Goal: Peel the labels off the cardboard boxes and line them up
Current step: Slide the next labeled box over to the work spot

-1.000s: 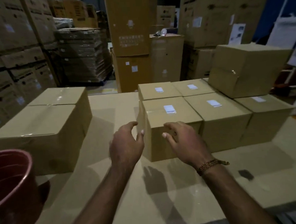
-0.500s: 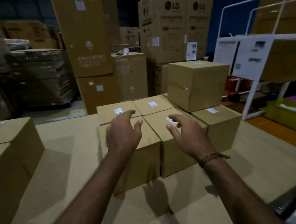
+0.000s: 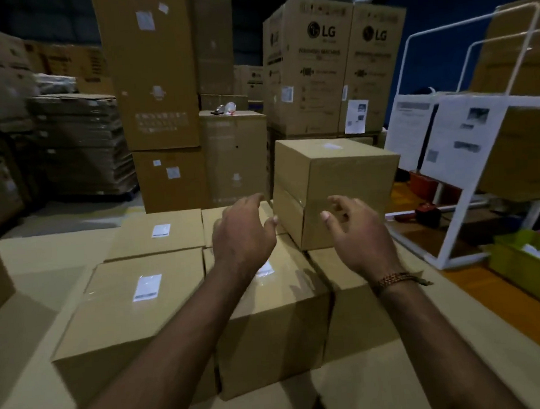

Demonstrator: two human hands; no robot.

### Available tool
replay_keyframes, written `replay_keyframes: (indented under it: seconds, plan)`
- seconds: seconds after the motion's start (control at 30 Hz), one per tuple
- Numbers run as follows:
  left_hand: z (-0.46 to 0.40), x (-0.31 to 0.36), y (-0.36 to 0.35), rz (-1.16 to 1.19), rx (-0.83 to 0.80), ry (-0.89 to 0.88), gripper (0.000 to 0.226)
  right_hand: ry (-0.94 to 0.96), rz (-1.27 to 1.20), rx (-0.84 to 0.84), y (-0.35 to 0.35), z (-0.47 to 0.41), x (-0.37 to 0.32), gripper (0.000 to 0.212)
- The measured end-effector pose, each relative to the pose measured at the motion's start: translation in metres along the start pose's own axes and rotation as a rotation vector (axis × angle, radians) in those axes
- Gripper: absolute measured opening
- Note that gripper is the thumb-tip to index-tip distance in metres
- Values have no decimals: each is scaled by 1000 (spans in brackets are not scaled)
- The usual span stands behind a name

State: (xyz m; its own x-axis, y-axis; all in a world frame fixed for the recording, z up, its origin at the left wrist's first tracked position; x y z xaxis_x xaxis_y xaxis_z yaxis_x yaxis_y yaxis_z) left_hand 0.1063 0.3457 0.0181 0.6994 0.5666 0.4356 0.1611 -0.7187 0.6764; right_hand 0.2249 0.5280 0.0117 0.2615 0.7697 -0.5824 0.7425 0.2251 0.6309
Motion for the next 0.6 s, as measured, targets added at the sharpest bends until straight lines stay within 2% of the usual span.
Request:
replay_keyframes:
  seconds: [0.2,0.4,0.5,0.6]
  plan:
    - [-49,56,-54,-4,8,41,78,-2,6,29,25,-81,59,52]
    - [-92,75,-99,13,-36,95,95,-117,-24,71,30,-152,102,81]
    - [-108,80,-114,19,-44,97,104,-180,-60,24,23,-180,124,101]
    - [-119,79,-125,48,-60,125,108,-213,-63,-59,14,-200,137,110]
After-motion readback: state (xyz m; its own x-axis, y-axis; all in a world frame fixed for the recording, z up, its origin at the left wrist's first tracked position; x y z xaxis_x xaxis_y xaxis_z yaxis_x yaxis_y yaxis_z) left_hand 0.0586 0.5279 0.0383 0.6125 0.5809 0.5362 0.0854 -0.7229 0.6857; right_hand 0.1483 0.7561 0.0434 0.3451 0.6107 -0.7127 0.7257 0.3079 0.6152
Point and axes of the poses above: each hand's wrist, its own z-axis away from the middle knuckle, its own y-axis out of the back of the hand, x = y × z, the point moved 5 cm from there along -z, towards the middle knuckle, and after that the axes turned 5 degrees about -y, right-handed, at the moved point
